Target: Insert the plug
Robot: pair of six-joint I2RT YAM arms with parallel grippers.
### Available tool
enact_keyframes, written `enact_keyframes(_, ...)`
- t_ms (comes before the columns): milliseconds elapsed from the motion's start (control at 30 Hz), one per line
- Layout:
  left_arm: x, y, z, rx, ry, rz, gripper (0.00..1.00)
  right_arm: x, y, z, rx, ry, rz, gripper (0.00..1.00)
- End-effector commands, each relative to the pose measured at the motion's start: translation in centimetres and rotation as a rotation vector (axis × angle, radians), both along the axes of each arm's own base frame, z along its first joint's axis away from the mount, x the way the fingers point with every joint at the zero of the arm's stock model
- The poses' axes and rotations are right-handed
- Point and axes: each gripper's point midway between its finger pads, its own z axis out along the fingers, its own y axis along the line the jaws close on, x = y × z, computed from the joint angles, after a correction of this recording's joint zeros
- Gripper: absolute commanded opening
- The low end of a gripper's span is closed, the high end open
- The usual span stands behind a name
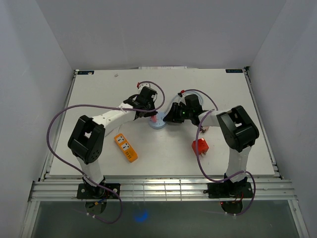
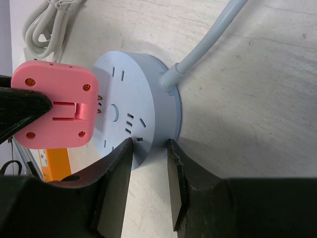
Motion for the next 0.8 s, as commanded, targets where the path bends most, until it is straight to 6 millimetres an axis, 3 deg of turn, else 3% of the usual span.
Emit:
enact_keyframes(0, -2.2, 2.0, -2.4, 0.026, 0.083, -0.015, 0.0, -2.3, -1.0, -4.6, -0.115, 0.115, 0.017, 0.38)
enact_keyframes(333, -2.7, 4.0, -2.6, -0.062, 0.043, 0.009, 0.0, -2.2, -1.0, -4.9, -0.128, 0.121, 0.013, 0.37)
enact_keyframes(767, -4.4, 6.1, -5.9, -0.14, 0.072, 0.058, 0.0, -2.1, -1.0, -5.2, -0.138, 0.129, 0.008, 0.36)
